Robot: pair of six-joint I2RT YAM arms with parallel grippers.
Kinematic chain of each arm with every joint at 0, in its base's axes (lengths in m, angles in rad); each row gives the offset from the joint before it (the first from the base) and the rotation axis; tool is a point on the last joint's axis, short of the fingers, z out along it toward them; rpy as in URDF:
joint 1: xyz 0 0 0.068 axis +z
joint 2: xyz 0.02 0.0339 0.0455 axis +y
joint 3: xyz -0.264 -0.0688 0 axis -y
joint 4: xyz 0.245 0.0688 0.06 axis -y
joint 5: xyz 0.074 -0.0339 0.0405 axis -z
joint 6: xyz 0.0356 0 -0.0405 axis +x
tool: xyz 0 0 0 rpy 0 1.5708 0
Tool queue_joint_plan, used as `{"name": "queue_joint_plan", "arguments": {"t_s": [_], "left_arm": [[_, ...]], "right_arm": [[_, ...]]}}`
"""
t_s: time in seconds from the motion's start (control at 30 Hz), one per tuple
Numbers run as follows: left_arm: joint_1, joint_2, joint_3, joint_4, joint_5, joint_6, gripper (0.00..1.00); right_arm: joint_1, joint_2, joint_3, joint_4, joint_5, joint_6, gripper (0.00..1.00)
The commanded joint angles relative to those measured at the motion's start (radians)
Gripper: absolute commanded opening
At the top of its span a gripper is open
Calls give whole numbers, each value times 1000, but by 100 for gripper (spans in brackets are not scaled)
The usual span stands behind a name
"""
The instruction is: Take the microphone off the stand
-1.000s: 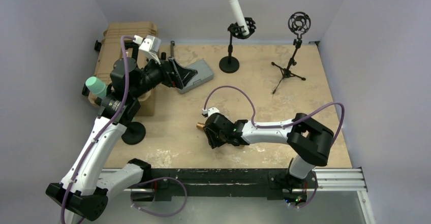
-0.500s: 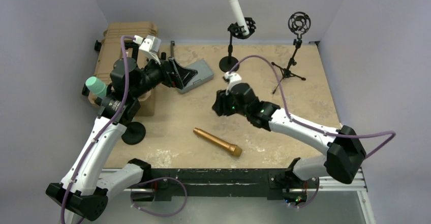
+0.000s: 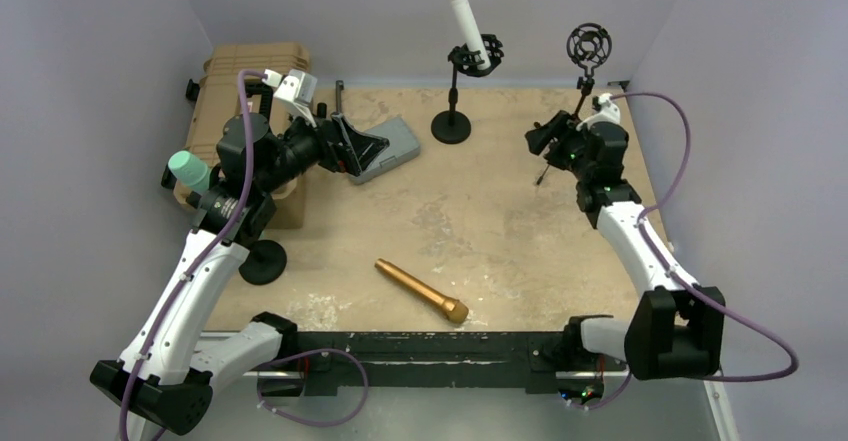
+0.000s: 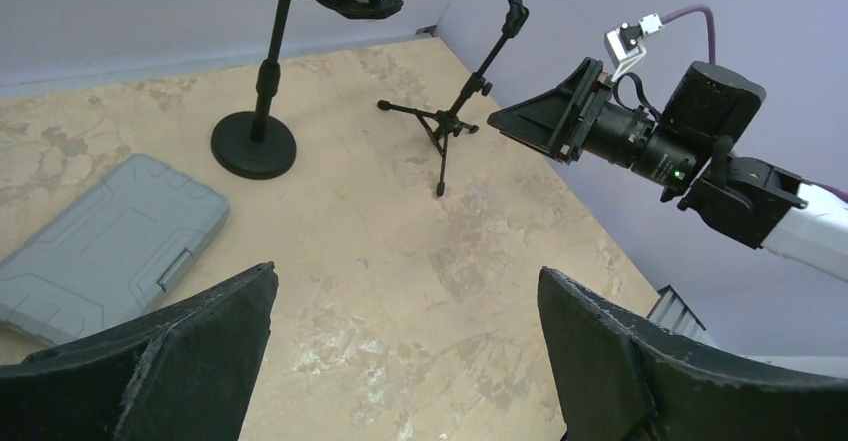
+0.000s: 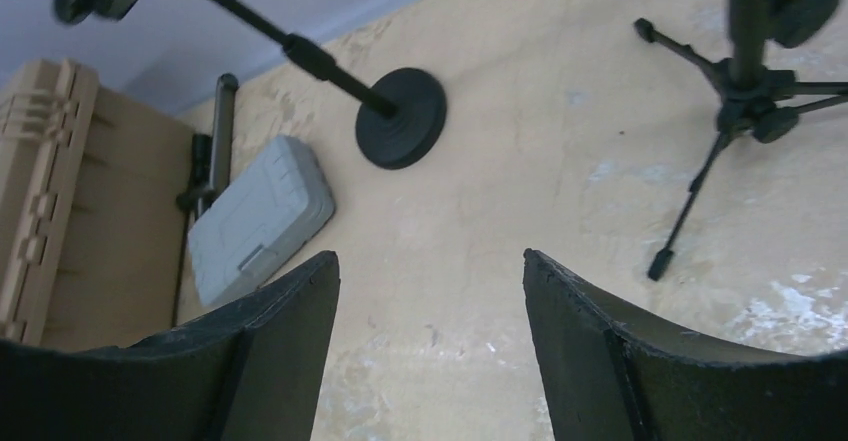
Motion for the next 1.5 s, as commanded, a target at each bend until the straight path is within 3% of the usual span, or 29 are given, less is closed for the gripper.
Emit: {"name": "queue_joint_plan", "arguments": {"t_s": [0.0,0.2,0.43,0.5,0.8,0.9,1.3,1.47], "left_arm": [[-8,-14,0,29,18,-1,100],[-9,-14,-2,32,22,-4,100],[-9,-10,-2,34,25,-3,100],[-9,-8,-2,33,25,-4,100],[-10,4,-1,37,36,-10,100],[-11,10,-2,37,38,-12,100],[-11,14,-2,39,40,-13,100],[-14,14,-2,40,42,-15,100]], "right_arm": [[-153,47,-53,138,-180,63,68],[-371,209,-99,387,-390,178,69],[-481,369,-42,551,-476,240,66],[-487,404,-10,585,-491,229,58],[-493,536,122,632,-530,208,56],[-493,577,152,639,-560,228,49],[-493,571,126,678,-590,213,40],[-492,584,137,666,-599,210,32]]}}
